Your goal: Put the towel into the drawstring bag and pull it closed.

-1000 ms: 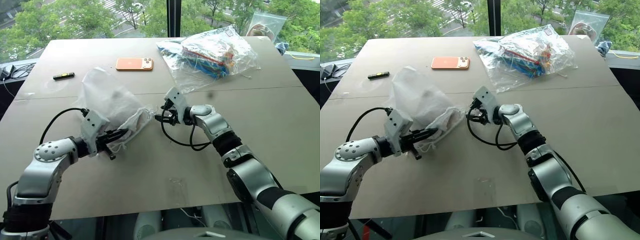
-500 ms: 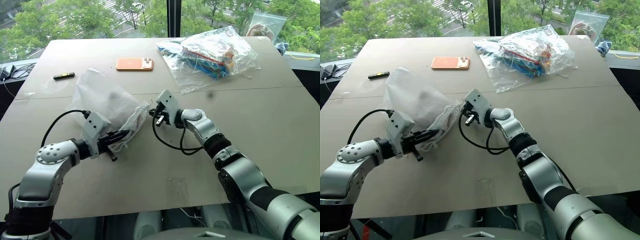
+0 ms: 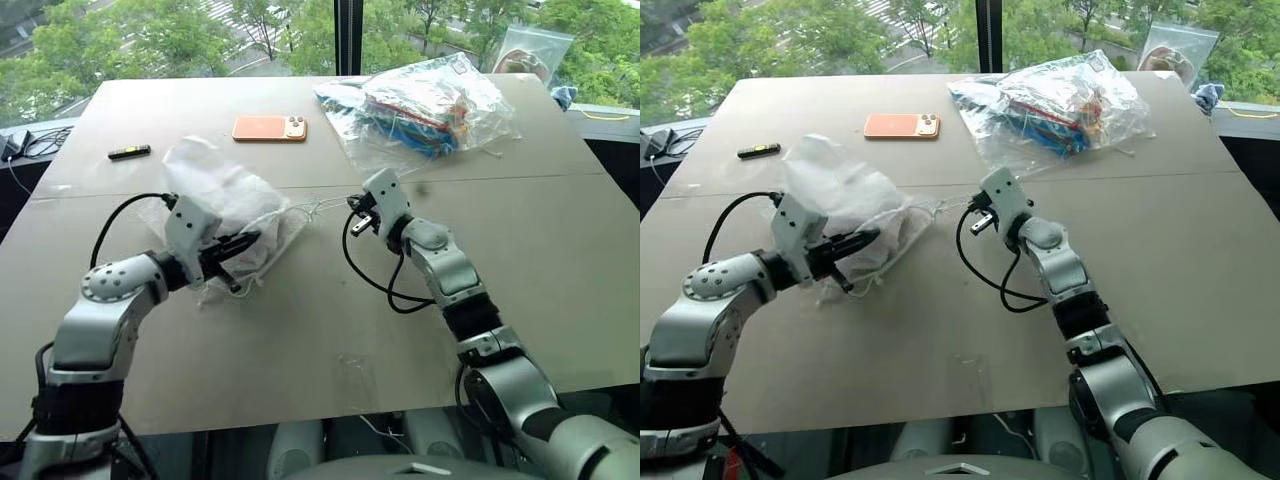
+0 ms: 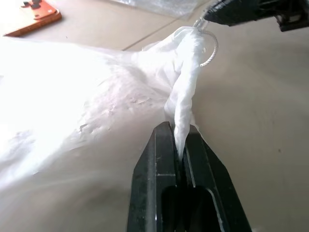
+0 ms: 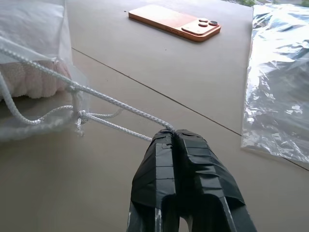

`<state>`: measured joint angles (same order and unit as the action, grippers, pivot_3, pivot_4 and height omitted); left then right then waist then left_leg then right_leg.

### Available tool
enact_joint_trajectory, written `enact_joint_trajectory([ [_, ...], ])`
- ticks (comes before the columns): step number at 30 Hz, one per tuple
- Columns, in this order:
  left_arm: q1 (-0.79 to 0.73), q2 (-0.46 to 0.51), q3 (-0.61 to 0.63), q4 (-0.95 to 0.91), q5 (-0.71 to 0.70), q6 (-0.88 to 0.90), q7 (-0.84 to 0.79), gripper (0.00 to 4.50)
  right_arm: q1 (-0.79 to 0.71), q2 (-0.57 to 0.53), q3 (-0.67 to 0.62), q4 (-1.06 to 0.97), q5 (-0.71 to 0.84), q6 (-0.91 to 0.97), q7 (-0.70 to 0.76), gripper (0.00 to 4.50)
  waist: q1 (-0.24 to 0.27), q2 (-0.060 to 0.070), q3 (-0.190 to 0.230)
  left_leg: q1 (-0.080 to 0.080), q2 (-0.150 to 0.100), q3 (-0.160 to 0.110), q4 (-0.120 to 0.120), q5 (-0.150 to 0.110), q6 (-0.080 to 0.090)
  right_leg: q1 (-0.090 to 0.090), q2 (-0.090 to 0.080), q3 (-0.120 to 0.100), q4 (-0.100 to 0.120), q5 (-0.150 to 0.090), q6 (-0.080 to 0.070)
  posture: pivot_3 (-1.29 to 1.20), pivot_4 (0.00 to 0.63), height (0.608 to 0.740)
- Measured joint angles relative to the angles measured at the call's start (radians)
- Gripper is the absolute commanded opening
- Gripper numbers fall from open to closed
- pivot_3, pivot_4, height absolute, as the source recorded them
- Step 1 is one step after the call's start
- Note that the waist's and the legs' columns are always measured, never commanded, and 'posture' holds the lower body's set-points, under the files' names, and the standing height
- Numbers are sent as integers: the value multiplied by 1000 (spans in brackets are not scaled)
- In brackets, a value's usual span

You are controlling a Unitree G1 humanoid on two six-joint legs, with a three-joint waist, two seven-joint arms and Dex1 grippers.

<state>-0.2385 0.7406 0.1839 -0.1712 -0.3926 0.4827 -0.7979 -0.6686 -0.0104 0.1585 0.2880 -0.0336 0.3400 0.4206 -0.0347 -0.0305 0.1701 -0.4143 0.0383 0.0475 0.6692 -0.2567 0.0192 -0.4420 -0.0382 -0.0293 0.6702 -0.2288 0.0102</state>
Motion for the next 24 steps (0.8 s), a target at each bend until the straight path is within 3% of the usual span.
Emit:
enact_joint_trajectory([
  [6,-260,-32,-110,159,41,-51,-55,0,34,-17,0,-201,-7,135,-61,20,-1,0,0,0,-1,1,2,0,0,0,2,1,2,0,0,0,150,740],
  [11,-338,-32,-136,264,35,-40,-131,1522,34,-10,-2,-300,0,209,-98,0,-8,-1,0,0,0,1,2,0,0,-1,3,2,2,0,0,0,150,740],
  [12,-338,-34,-89,259,-30,59,-111,1946,38,-2,-1,-336,4,238,-105,0,-9,-1,0,-1,0,1,2,0,0,-3,3,3,3,0,0,0,150,740],
  [13,-332,-33,-35,253,-71,130,-83,1946,41,4,1,-357,7,251,-107,0,-10,-1,0,-2,1,1,2,0,0,-4,3,4,3,0,0,0,150,740],
  [19,-105,-54,245,54,-201,377,133,1946,55,8,2,-402,20,306,-124,0,-5,-1,-1,-1,0,0,2,0,0,-4,2,5,4,0,0,0,150,740],
  [24,211,-171,324,-282,-298,477,262,1946,58,7,9,-438,47,334,-120,0,0,-3,-2,0,-1,0,2,0,0,-3,-5,5,4,0,0,0,150,740],
])
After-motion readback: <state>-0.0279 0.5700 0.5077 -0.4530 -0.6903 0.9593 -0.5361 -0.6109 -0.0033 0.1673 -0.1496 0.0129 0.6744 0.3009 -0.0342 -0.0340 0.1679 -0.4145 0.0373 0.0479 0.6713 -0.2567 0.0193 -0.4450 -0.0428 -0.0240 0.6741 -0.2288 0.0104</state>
